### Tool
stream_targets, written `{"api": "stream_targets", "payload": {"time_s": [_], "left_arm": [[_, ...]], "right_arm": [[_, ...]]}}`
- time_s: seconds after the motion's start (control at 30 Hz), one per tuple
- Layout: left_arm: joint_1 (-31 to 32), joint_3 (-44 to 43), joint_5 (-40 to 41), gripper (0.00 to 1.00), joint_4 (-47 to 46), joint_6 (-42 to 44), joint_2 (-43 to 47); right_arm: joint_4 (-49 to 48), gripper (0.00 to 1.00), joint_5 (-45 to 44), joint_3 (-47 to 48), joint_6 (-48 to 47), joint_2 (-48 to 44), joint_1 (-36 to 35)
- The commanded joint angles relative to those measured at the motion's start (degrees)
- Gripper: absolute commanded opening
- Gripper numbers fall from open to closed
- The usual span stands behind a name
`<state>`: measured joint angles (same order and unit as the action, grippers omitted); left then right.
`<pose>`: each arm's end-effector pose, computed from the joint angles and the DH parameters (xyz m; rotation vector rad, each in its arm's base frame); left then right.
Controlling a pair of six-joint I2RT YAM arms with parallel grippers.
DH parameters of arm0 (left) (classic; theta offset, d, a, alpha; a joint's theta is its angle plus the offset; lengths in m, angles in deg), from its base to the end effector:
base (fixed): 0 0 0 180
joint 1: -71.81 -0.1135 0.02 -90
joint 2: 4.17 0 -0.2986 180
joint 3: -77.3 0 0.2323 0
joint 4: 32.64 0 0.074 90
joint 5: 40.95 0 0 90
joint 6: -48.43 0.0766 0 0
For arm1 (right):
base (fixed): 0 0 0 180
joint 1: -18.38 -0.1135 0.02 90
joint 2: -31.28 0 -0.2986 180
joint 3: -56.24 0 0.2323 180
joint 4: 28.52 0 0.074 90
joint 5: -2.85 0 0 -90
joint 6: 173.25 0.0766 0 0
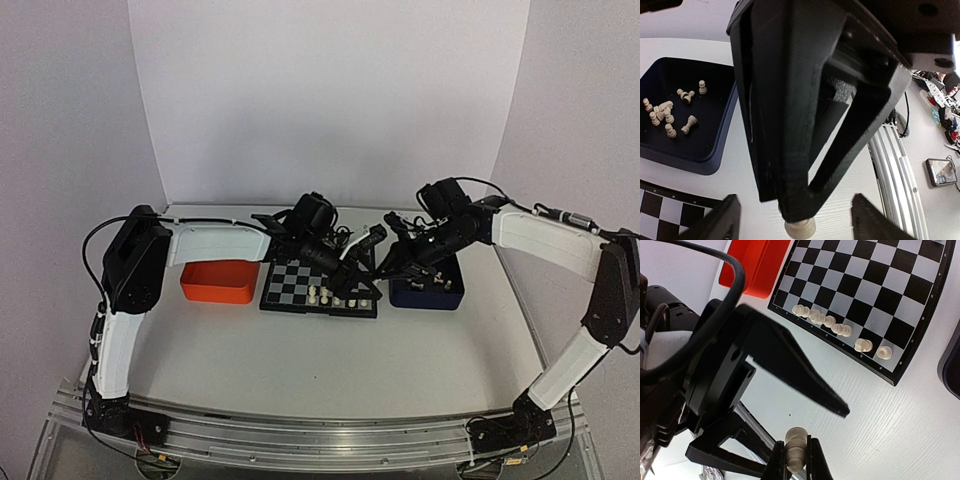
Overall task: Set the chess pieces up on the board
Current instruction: Place the chess piece on the chessboard.
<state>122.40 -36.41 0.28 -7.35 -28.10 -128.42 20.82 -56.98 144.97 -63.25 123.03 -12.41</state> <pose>0.2839 -0.4363 0.2450 1.5835 1.5790 -1.2908 0.2782 0.2106 0.2887 -0.4801 2.5547 1.0086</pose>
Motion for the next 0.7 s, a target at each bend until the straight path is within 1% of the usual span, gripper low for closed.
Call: {"api": "stream_targets", "payload": {"time_s": [0.0, 0.1, 0.2, 0.33, 0.37, 0.47, 0.53, 0.6, 0.67], "left_arm": [[-0.03, 4.25, 4.00, 0.99, -5.38, -2.20, 7.31], [-0.51, 8.12, 6.49, 1.00, -6.66, -3.74, 10.33], [-2.42, 14.17, 8.32, 1.00, -11.17, -7.01, 14.52], [-6.99, 24.38, 11.92, 1.00, -18.40, -14.90, 21.99], [-8.21, 26.82, 14.85, 1.00, -20.33, -17.65, 24.08], [-11.12, 32.62, 29.35, 1.00, -21.11, -25.15, 30.48], [-12.17, 35.41, 39.06, 1.00, -19.57, -29.44, 34.92], [-12.94, 37.07, 49.40, 1.00, -16.56, -34.45, 38.40], [-13.61, 38.59, 56.83, 1.00, -13.22, -37.52, 41.52]], "right_arm": [[-0.82, 0.00, -3.67, -0.27, -1.67, -4.06, -0.52], [-1.03, 0.00, -5.84, -0.19, -2.64, -5.12, -0.59], [-1.21, 0.00, -7.30, -0.24, -3.72, -5.80, -0.56], [-1.42, 0.00, -10.53, 0.45, -5.44, -5.31, -0.78], [-1.42, 0.00, -11.35, 0.89, -6.11, -4.80, -0.95], [-1.50, 0.00, -14.50, 3.21, -9.50, -2.17, -2.96], [-1.59, 0.00, -16.89, 6.29, -12.45, 0.36, -4.88], [-2.06, 0.00, -17.39, 9.17, -15.23, 3.39, -6.71], [-2.22, 0.00, -18.89, 12.61, -18.97, 7.15, -8.80]]}}
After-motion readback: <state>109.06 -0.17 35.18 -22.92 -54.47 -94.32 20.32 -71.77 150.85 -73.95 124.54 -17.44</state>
